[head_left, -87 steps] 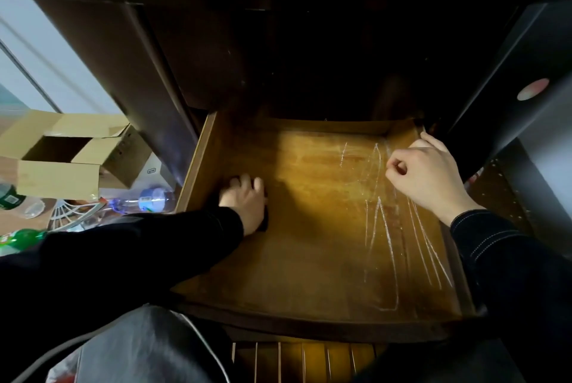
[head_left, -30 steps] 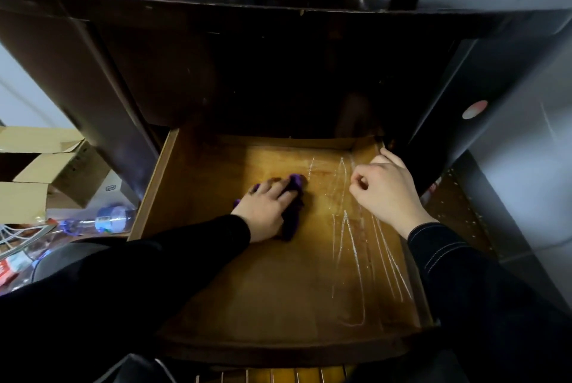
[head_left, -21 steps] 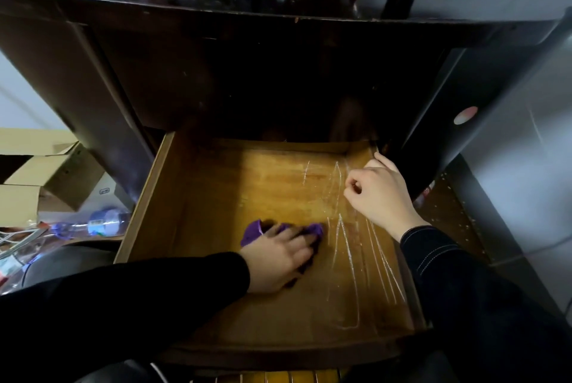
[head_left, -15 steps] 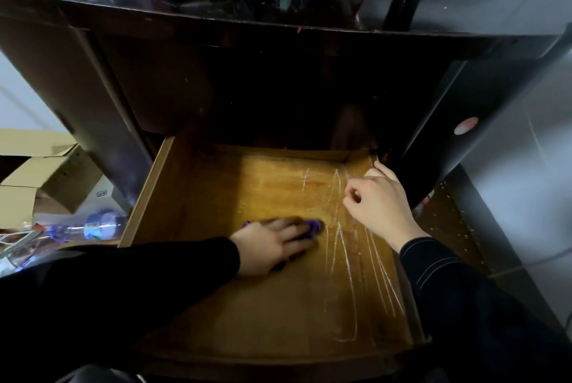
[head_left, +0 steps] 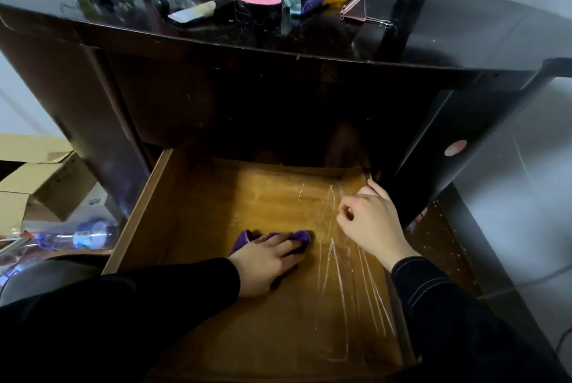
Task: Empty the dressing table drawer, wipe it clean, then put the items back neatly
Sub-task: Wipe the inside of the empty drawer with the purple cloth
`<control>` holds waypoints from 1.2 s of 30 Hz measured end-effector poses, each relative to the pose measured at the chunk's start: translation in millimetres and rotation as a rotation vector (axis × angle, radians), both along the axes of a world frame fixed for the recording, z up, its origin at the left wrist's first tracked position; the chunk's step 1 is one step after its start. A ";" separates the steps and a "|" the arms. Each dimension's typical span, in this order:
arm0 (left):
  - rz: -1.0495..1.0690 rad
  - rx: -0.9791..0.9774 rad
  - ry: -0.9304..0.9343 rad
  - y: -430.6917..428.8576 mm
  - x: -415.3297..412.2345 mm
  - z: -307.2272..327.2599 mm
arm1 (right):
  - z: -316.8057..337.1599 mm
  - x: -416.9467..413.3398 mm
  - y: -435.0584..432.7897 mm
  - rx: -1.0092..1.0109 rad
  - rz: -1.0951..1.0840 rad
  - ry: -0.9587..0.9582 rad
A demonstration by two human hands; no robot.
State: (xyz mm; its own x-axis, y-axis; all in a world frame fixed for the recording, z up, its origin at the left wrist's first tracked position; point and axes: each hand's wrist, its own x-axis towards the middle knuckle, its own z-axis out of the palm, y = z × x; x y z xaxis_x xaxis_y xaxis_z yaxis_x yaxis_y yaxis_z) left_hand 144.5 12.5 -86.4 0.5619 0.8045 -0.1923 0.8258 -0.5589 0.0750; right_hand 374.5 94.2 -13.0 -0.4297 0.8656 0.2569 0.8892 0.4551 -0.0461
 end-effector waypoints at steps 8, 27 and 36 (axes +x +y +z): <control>0.323 0.068 0.005 91.3 7.2 11.3 | -2.7 1.7 5.1 -0.002 -0.002 0.038; 0.332 0.081 0.000 104.8 -9.2 9.3 | -6.4 2.7 5.2 0.020 -0.007 0.033; 0.150 0.077 0.007 75.5 13.8 8.9 | -0.8 0.4 0.5 0.011 -0.007 0.012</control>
